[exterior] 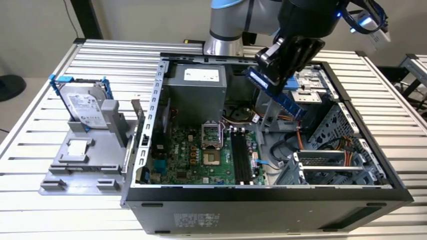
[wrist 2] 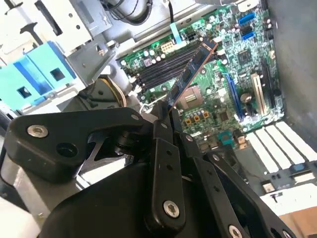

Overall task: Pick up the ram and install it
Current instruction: 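Insert the ram into the slot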

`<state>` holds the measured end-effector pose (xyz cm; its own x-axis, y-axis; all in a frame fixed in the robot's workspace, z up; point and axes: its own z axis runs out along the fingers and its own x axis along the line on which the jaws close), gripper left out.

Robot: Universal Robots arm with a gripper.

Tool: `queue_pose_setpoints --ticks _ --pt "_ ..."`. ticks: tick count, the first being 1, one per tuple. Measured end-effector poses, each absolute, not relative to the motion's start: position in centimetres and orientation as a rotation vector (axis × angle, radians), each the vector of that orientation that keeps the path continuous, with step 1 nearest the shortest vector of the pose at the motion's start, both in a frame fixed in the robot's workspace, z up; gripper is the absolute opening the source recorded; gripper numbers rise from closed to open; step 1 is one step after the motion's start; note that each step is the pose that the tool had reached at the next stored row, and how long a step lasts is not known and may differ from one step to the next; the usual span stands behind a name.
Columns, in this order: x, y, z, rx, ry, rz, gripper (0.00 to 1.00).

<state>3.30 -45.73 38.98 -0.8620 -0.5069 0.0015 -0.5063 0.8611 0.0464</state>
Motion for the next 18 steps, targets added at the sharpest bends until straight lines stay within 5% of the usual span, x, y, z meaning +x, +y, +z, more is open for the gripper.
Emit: queue_pose_setpoints --ticks 18 --pt "3.3 -45.73 38.88 0.392 -3.109 -0.072 0.0"
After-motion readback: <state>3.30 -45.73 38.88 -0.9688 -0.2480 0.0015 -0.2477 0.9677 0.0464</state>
